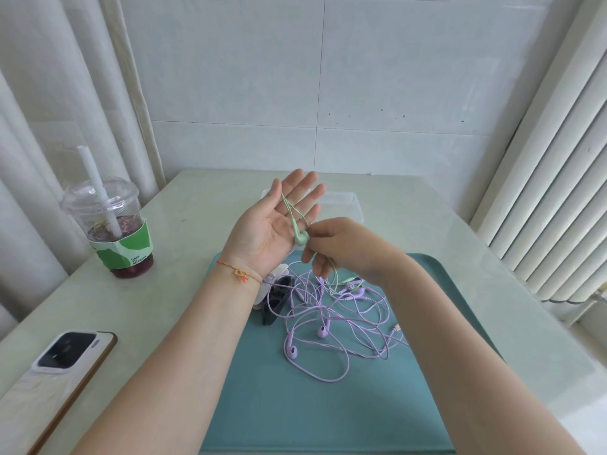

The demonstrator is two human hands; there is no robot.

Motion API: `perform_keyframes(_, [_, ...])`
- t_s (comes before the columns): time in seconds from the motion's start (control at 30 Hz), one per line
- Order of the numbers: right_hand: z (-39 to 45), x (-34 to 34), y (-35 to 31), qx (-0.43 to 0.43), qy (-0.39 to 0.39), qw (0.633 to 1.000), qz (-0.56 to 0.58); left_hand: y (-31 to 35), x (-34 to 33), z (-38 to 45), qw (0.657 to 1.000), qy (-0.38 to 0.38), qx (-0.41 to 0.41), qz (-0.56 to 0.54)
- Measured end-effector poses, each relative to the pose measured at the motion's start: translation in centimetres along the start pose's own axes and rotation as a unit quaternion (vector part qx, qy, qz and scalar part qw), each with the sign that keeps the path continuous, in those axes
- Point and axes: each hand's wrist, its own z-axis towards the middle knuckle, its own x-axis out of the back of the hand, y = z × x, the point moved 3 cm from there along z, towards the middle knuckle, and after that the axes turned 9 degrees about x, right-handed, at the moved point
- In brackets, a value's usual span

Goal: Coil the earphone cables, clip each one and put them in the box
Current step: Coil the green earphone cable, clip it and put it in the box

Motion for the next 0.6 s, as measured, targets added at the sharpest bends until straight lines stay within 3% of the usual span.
perform_keyframes(0.1, [0.0, -0.7, 0.3, -0.022, -0.028, 0.999, 0.008, 0.0, 0.3, 0.2, 0.999, 0.024, -0.005, 0.042])
perform_keyframes(0.43, [-0.9, -1.3, -1.1, -0.004, -0.113, 0.981, -0.157, -0.5, 1.5, 0.7, 0.977, 0.112, -0.077, 0.165])
perform_keyframes(0.6, [-0.9, -0.9, -1.9, 0.011, -0.075, 0.979, -0.190, -0.6, 2.0, 0.8, 0.954, 0.157, -0.129, 0.222])
